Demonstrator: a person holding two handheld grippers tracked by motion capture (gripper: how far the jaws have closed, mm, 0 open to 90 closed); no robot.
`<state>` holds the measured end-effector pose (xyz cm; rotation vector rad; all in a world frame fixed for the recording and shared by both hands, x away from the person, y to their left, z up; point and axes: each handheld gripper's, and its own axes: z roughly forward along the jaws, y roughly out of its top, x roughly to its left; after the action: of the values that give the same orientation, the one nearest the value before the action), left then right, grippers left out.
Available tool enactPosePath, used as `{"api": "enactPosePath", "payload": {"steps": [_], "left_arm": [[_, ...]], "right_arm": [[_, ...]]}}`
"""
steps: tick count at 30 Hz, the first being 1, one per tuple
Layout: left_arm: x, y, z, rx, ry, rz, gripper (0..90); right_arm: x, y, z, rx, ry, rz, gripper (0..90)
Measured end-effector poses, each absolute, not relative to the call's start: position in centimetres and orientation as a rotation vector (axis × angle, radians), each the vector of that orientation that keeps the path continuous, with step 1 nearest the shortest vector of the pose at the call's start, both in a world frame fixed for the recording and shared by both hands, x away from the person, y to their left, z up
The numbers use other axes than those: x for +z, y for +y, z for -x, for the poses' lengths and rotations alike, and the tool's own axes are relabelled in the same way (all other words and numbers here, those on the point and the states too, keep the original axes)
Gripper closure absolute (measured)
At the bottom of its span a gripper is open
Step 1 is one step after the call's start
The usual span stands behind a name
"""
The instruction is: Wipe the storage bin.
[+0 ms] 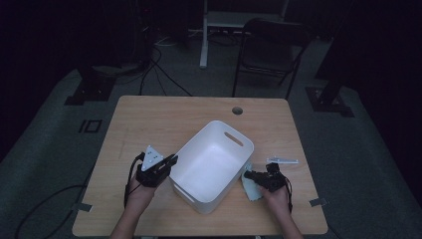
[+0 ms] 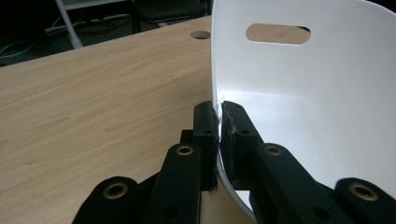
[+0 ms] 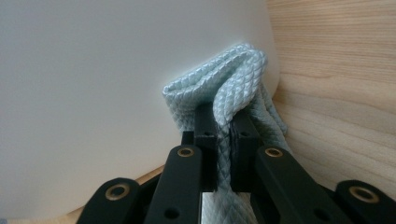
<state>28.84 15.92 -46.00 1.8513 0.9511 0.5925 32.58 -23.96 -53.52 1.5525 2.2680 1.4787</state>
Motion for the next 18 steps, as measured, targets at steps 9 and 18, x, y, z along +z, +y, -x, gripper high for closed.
{"api": "enactPosePath", "payload": {"steps": [9, 18], "left_arm": [[-46.0, 15.6, -28.9, 0.600, 0.951, -1.854, 84.6], [-45.9, 15.6, -28.9, 0.604, 0.949, -1.863, 84.7]], "right_arm": [[-50.6, -23.7, -30.8, 1.627, 2.267, -1.443, 84.6], [-47.3, -23.0, -29.1, 1.714, 2.237, -1.290, 84.5]]}}
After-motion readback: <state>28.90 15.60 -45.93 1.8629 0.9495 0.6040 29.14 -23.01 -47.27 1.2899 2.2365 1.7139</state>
